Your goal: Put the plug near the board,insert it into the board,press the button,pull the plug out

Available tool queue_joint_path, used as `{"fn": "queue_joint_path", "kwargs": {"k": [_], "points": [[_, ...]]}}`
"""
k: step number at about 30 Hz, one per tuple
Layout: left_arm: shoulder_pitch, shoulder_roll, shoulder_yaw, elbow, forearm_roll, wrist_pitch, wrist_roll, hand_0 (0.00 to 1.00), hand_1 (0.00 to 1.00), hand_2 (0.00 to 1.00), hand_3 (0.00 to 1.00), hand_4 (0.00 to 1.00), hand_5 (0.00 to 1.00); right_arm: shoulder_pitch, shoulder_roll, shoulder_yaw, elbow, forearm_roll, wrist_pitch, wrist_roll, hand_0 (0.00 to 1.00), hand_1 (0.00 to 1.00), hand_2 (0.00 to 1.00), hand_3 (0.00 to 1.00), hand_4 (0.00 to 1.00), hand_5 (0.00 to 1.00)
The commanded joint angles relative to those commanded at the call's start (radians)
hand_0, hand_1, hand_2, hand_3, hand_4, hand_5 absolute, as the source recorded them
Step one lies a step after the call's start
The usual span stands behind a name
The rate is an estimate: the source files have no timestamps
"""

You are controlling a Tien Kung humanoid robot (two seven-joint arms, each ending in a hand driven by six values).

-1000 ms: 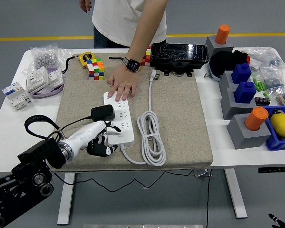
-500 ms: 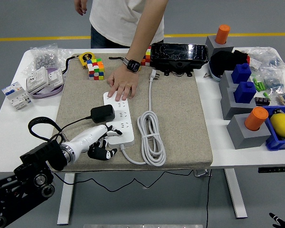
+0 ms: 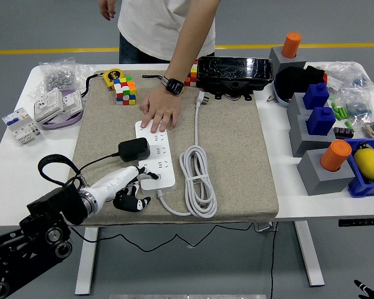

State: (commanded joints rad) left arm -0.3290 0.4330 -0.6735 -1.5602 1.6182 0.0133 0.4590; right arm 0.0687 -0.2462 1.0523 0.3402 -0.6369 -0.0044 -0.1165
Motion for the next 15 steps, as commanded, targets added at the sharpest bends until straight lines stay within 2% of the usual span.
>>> {"fn": "queue_joint_path", "kwargs": {"k": [2, 4, 5, 6, 11, 12, 14, 15], "points": [[0.002, 0.001, -0.001, -0.004, -0.006, 0.006, -0.015, 0.079, 0.042, 0.133, 0.724, 0.641, 0.087, -0.001, 0.001, 0.002, 0.001, -0.001, 0.0, 0.0, 0.58, 0.674, 0.686, 0.618, 0.984, 0.524], [0.006, 0.002, -0.005, -0.014, -0.032, 0.045, -0.073, 0.079, 0.042, 0.133, 0.724, 0.641, 0.087, -0.004, 0.002, 0.002, 0.001, -0.001, 0.0, 0.0, 0.58, 0.674, 0.686, 0.618, 0.984, 0.524], [0.007, 0.002, -0.008, -0.016, -0.047, 0.076, -0.112, 0.079, 0.042, 0.133, 0.724, 0.641, 0.087, -0.004, 0.002, 0.002, 0.0, -0.002, 0.0, 0.0, 0.58, 0.674, 0.686, 0.618, 0.984, 0.524], [0.006, 0.001, -0.011, -0.015, -0.065, 0.11, -0.155, 0.152, 0.095, 0.212, 0.607, 0.732, 0.259, -0.005, 0.003, 0.002, -0.001, -0.001, 0.0, 0.0, 0.58, 0.674, 0.686, 0.618, 0.985, 0.523], [-0.01, -0.01, -0.016, 0.015, -0.15, 0.257, -0.355, 0.152, 0.095, 0.212, 0.607, 0.732, 0.259, -0.007, 0.005, 0.006, -0.001, -0.001, 0.0, 0.0, 0.58, 0.674, 0.686, 0.618, 0.985, 0.523], [-0.014, -0.012, -0.017, 0.023, -0.164, 0.28, -0.389, 0.228, 0.221, 0.366, 0.591, 0.746, 0.29, -0.007, 0.006, 0.007, -0.001, -0.001, 0.0, 0.0, 0.579, 0.674, 0.686, 0.618, 0.985, 0.524], [-0.028, -0.026, -0.027, 0.056, -0.184, 0.324, -0.449, 0.228, 0.221, 0.366, 0.591, 0.746, 0.29, -0.006, 0.006, 0.009, 0.0, -0.002, -0.001, 0.0, 0.579, 0.674, 0.686, 0.618, 0.985, 0.524], [-0.033, -0.032, -0.035, 0.072, -0.174, 0.33, -0.459, 0.228, 0.221, 0.366, 0.591, 0.746, 0.29, -0.005, 0.007, 0.009, 0.0, -0.003, -0.001, 0.0, 0.579, 0.674, 0.686, 0.618, 0.985, 0.524]]}}
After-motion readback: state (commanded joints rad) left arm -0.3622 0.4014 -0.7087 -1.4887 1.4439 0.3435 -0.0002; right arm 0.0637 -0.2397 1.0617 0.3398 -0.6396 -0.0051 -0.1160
